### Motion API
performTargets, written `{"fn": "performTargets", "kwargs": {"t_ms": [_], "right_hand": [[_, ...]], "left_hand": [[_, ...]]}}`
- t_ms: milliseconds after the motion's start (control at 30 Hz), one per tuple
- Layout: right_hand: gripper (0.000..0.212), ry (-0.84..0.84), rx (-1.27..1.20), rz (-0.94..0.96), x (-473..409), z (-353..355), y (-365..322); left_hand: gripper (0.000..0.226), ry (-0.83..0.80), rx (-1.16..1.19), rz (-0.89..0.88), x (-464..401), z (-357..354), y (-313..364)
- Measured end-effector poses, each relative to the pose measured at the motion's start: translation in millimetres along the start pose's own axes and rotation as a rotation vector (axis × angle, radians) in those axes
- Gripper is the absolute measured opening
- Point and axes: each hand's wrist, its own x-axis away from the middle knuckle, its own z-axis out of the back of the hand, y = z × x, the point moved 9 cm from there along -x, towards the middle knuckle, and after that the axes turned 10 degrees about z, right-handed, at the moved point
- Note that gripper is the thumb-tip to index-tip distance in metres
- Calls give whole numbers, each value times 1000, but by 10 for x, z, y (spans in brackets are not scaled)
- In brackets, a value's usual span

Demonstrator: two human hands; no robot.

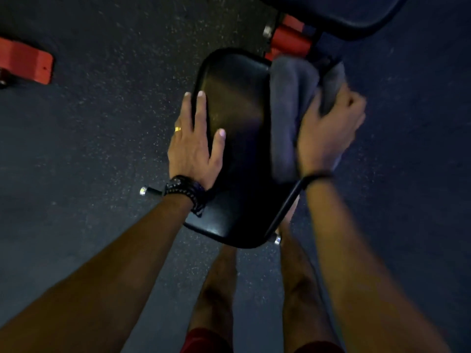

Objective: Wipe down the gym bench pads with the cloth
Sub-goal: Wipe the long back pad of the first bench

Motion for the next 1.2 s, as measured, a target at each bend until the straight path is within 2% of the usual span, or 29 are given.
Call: {"fn": "performTargets", "kwargs": {"t_ms": [67,133,200,267,367,433,467,533,567,667,733,800,900,1000,1100,1200], "right_hand": [[51,7,-108,72,947,130,-18],[50,-131,-166,-5,1964,195,14],[47,-143,-268,-57,2198,223,-28],[47,-18,-372,-138,1638,129,121],[42,127,-381,-274,148,33,511],[36,76,-348,-298,-635,-106,572],[36,10,-316,-241,-790,-173,496],[41,-86,-234,-62,-625,-159,196],[46,-73,-212,-16,-343,-82,100],[59,-23,-200,-89,950,206,130],[74,-113,-201,-100,1558,247,6],[95,-150,-177,-150,1537,150,-45],[110,-55,-43,-315,681,82,39],[90,-217,29,-189,-346,-168,-50],[60,-454,-54,37,-772,-480,-361],[58,-414,-50,156,-623,-325,-227]], "left_hand": [[69,7,-56,24,-7,-10,10],[69,-4,-62,41,2,-10,-24],[69,-22,-51,41,2,-21,-24],[69,-36,-56,56,15,-36,-19],[69,-43,-68,74,20,-33,-28],[69,-41,-71,75,3,-39,-20],[69,-48,-68,78,9,-42,-15],[69,-62,-74,69,12,-45,12],[69,-62,-79,71,5,-43,6],[69,-70,-74,84,-3,-47,-2],[69,-76,-82,78,-3,-56,-9],[69,-80,-79,76,-7,-54,-15],[70,-94,-77,85,2,-63,-10],[70,-95,-74,91,-4,-48,-6],[71,-108,-72,104,4,-50,-13],[71,-116,-66,110,-19,-44,-23]]}}
